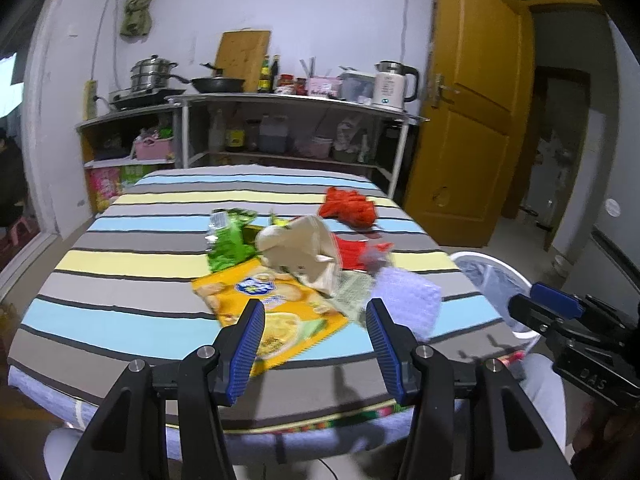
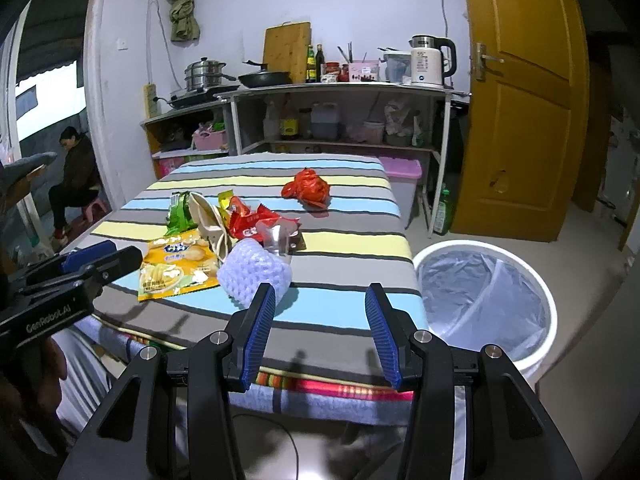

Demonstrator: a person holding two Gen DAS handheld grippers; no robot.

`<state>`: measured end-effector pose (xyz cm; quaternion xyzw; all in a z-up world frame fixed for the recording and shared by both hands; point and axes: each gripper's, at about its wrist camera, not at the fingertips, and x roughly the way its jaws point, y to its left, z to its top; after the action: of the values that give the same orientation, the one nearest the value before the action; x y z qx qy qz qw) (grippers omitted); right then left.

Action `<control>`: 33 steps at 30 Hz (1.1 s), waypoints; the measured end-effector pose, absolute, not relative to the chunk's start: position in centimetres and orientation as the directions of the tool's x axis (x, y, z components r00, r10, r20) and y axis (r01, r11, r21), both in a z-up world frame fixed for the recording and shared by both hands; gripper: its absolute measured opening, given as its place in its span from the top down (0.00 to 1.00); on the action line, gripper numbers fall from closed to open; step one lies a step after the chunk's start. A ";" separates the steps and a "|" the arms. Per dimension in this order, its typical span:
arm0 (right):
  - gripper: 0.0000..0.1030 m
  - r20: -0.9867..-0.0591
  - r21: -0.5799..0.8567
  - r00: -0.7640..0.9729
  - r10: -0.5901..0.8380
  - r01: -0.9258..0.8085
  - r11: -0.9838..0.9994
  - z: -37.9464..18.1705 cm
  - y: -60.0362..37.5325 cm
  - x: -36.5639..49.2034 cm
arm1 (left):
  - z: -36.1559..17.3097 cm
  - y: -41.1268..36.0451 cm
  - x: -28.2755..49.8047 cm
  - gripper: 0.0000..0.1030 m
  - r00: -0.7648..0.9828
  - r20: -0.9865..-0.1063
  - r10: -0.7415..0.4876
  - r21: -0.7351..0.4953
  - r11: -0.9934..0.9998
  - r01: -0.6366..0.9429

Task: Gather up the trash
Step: 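Grasp the purple mesh foam net with the right tool while the left tool grasps the yellow chip bag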

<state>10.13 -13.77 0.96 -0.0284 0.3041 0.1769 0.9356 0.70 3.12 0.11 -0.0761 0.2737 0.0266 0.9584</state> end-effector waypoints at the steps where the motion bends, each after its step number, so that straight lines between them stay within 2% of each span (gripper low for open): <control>1: 0.53 -0.582 0.056 0.748 0.318 -0.354 0.934 0.8 -13.6 10.4 | 0.0 3.6 1.0 0.49 0.845 -0.534 0.018 -0.134 0.985 -0.105; 3: 0.53 -0.588 0.058 0.740 0.327 -0.365 0.929 0.5 -13.2 11.1 | -0.4 4.6 1.5 0.48 0.837 -0.546 0.037 -0.138 0.981 -0.133; 5: 0.53 -0.597 0.065 0.728 0.337 -0.375 0.925 0.2 -12.8 11.8 | -0.8 5.8 1.9 0.39 0.831 -0.554 0.055 -0.143 0.977 -0.160; 10: 0.53 -0.614 0.091 0.695 0.374 -0.408 0.908 -0.8 -11.4 13.6 | -1.9 8.1 3.4 0.38 0.808 -0.583 0.087 -0.151 0.965 -0.213; 15: 0.53 -0.638 0.119 0.650 0.413 -0.447 0.887 -1.9 -10.1 15.5 | -3.6 9.5 5.2 0.38 0.777 -0.626 0.065 -0.180 0.957 -0.226; 18: 0.47 -0.649 0.133 0.625 0.434 -0.469 0.873 -2.6 -9.4 16.5 | -4.5 9.7 6.3 0.38 0.761 -0.646 0.050 -0.197 0.953 -0.230; 27: 0.47 -0.686 0.134 0.569 0.452 -0.512 0.848 -4.1 -7.8 18.0 | -6.1 9.7 8.3 0.38 0.737 -0.675 0.025 -0.211 0.951 -0.226; 29: 0.47 -0.692 0.139 0.561 0.454 -0.514 0.846 -4.1 -7.6 18.2 | -6.1 9.4 8.4 0.44 0.737 -0.675 0.029 -0.204 0.953 -0.224; 30: 0.53 -0.693 0.150 0.554 0.461 -0.515 0.844 -4.1 -7.7 18.3 | -6.2 9.3 8.4 0.46 0.736 -0.676 0.036 -0.197 0.954 -0.228; 32: 0.67 -0.694 0.164 0.546 0.469 -0.515 0.841 -4.1 -7.7 18.3 | -6.3 9.3 8.4 0.60 0.730 -0.681 0.048 -0.186 0.954 -0.235; 33: 0.69 -0.693 0.163 0.548 0.468 -0.514 0.843 -4.0 -7.7 18.2 | -6.3 9.3 8.3 0.64 0.728 -0.683 0.058 -0.176 0.954 -0.241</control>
<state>18.18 -7.69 -3.98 -0.0295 0.3847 0.2791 0.8794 8.32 9.27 -6.30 -0.1275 0.3596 0.0813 0.9208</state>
